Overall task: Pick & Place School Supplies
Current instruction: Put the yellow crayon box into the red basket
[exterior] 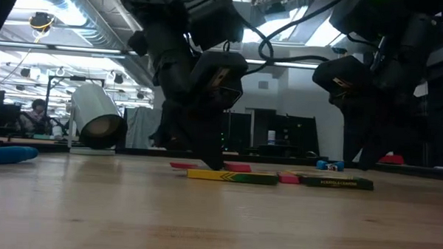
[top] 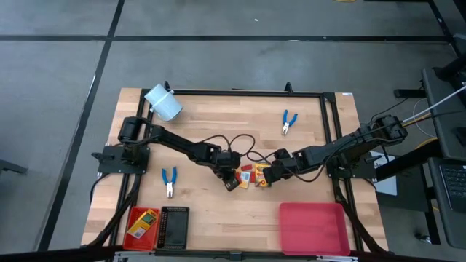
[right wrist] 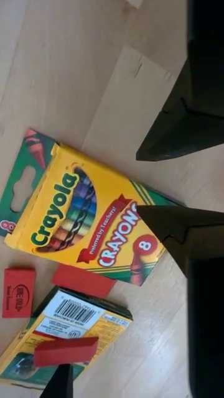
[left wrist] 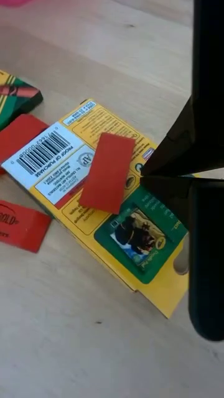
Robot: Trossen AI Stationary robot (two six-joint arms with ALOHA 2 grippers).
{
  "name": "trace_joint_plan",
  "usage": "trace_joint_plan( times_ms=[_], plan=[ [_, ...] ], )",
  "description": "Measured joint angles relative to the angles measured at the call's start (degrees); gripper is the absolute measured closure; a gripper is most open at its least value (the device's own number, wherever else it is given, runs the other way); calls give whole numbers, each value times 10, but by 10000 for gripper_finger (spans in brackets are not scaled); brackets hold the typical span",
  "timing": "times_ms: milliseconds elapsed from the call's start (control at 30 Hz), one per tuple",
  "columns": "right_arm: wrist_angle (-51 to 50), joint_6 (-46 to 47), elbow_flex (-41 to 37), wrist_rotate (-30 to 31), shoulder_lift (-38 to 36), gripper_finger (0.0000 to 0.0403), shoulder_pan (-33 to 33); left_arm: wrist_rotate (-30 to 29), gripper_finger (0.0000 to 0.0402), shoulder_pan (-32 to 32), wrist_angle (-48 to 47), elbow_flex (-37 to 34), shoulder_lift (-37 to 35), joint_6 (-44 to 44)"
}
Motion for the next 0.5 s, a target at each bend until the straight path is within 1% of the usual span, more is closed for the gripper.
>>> trace_joint_plan(
  times_ms=[100,267,500],
  plan=[
    [-13,2,0,-4,0,275,0,2,400,0,-1,0,0,-5],
    [-70,14,0,-19,0,275,8,0,400,0,-1,0,0,-7],
    [-72,19,0,-15,6,275,7,0,400,1,-1,-1,0,-8]
  ],
)
